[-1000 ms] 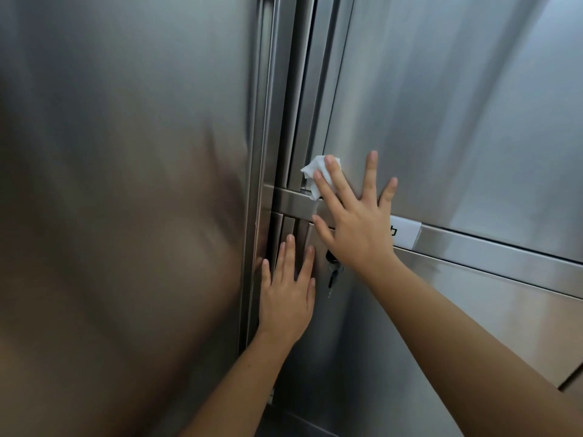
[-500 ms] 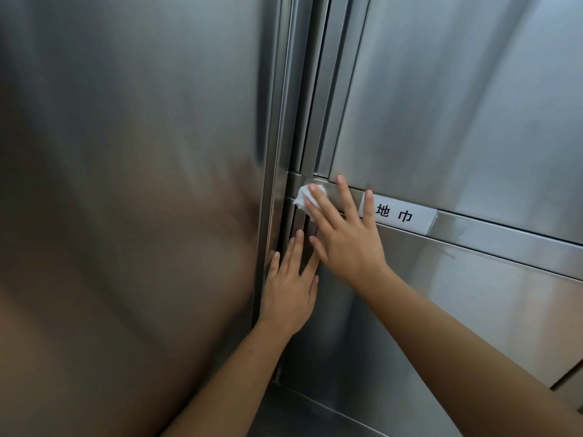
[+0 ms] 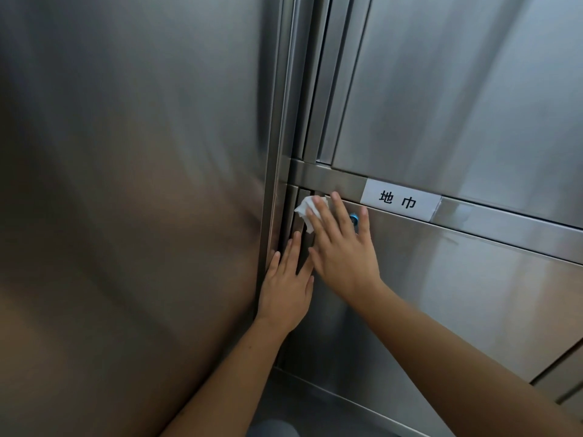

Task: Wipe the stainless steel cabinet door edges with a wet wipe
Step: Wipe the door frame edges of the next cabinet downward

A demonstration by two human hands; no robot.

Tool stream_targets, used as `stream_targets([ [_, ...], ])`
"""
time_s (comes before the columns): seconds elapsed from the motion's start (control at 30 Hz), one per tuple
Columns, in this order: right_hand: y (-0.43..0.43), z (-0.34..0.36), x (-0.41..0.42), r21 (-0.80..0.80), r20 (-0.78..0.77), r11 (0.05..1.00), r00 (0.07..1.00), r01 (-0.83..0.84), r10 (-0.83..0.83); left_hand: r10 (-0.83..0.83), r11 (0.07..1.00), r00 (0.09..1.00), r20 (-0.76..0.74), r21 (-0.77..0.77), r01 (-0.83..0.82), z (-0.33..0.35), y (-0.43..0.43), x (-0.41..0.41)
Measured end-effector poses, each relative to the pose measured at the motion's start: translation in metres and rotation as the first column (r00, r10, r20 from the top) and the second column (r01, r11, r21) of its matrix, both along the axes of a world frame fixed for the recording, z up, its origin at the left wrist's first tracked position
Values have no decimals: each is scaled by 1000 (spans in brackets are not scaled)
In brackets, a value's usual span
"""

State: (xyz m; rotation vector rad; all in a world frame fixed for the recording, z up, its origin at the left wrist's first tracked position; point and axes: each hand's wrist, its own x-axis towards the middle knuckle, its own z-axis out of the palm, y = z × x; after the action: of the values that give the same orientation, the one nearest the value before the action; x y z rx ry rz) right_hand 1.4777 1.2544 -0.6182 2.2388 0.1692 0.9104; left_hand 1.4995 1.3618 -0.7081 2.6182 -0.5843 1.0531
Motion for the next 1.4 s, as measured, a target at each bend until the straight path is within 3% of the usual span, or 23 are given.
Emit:
stream_targets([
  [0.1,-6,-11,-4,7,66,993,991,-118,117,-12,1000,1000,-3,-4,12,-2,0,0],
  [0.27,-23,-39,-2,26,13,957,958,-288,288,-10,1000,1000,-25,6,11,-10,1,1],
  [0.4,-34,-42,13,156,68,951,964,-265,258,10,1000,1000,-28,-1,-10,-15,-2,2],
  [0.53,-32,-40,29,183,134,926,942,-329,308,46,999,999,-28,-13,-46,-21,-9,3],
  [0.97,-27,-58,63,-5,404,969,886,-247,228,48,999,997,56,-21,-47,-36,-7,16],
  [1.4,-28,-59,64,12,456,953,850,-301,263,43,999,995,90,-6,-42,-41,-7,15],
])
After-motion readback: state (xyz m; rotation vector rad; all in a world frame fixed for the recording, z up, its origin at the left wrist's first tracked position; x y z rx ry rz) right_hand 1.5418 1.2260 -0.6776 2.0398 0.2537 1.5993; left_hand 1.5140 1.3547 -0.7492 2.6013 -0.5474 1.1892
